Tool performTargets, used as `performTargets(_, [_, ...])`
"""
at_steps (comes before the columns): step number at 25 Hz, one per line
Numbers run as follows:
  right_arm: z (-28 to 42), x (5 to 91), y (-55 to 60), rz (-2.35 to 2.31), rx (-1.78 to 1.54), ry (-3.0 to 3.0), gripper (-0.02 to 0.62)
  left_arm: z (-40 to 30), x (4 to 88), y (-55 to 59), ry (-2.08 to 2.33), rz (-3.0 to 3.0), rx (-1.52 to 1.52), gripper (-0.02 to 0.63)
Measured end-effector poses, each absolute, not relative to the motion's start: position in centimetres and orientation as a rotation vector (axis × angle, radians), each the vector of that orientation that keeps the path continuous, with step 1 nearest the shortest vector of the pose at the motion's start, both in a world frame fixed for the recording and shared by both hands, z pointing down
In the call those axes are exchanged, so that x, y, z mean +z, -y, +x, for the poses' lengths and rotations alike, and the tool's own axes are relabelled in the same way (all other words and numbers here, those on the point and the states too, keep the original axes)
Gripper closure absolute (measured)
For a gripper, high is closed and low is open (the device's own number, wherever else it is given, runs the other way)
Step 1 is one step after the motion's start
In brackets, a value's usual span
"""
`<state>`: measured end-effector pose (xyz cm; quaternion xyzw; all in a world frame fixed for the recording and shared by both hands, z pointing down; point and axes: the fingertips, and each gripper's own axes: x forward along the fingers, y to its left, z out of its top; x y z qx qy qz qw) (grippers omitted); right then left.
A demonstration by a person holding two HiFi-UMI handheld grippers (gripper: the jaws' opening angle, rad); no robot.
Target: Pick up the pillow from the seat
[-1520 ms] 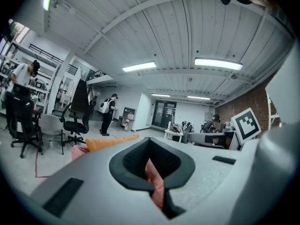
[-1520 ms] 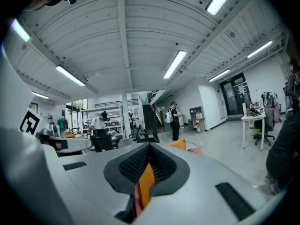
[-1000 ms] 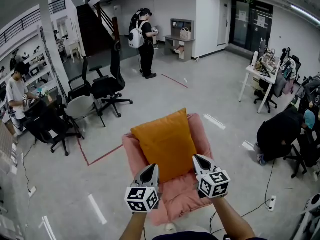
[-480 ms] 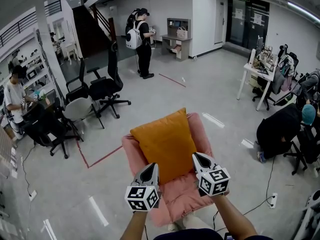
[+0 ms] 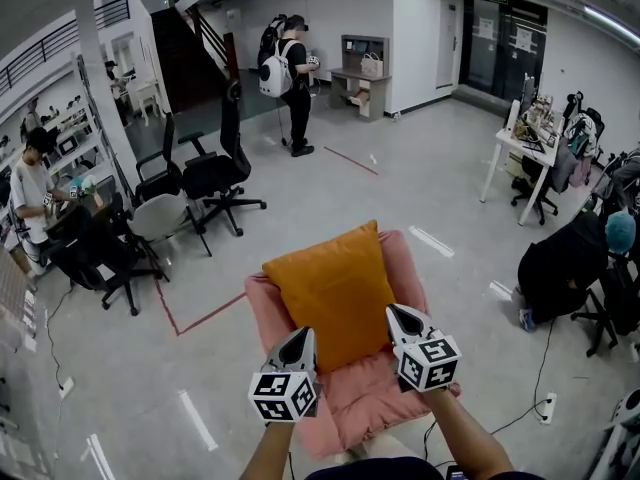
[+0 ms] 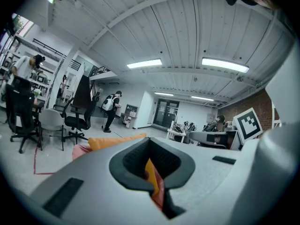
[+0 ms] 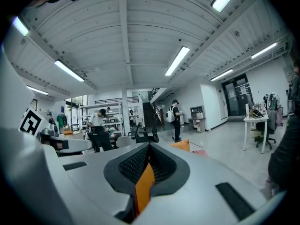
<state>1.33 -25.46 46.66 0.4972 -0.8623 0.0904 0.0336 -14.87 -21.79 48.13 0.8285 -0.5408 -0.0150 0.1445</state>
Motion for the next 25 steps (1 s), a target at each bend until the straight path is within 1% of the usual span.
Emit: performTargets(25, [1.8,49.2,34.6,1.417,0.337,2.661,0.577,-14.0,51.1,29.6,1.599,2.295,-0.002,0.603])
